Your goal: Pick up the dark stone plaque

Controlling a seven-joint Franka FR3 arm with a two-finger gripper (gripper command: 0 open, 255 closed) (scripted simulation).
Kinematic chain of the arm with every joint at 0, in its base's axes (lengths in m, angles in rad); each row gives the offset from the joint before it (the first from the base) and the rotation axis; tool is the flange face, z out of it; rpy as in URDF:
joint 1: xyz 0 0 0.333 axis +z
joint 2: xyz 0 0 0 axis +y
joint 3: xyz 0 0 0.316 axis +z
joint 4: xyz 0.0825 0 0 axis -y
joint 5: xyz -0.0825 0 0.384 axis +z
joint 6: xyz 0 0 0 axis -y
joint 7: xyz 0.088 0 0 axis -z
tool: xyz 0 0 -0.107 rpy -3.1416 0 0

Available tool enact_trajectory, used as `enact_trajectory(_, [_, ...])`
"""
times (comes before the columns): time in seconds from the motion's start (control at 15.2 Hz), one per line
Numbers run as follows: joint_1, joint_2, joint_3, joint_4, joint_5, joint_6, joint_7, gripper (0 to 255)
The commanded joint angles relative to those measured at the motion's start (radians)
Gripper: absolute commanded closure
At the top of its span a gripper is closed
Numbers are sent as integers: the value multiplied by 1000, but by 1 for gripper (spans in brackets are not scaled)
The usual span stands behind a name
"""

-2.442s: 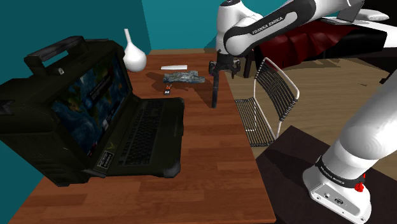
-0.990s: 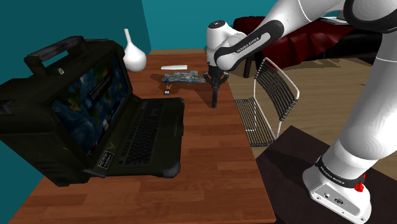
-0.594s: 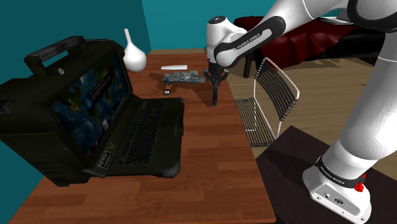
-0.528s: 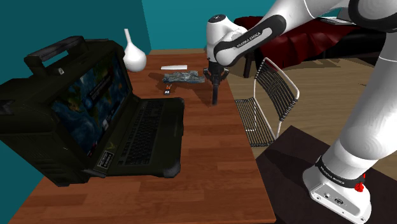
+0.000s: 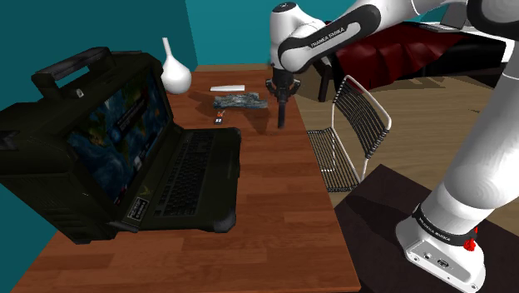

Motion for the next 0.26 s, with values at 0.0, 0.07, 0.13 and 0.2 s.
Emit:
enact_trajectory(0.0, [-1, -13, 2, 12, 9, -23, -11, 255])
enact_trajectory(0.07, [-1, -18, 2, 20, 13, -34, -16, 255])
enact_trajectory(0.13, [-1, -19, 2, 21, 13, -36, -16, 255])
enact_trajectory(0.2, [-1, -19, 2, 21, 13, -36, -16, 255])
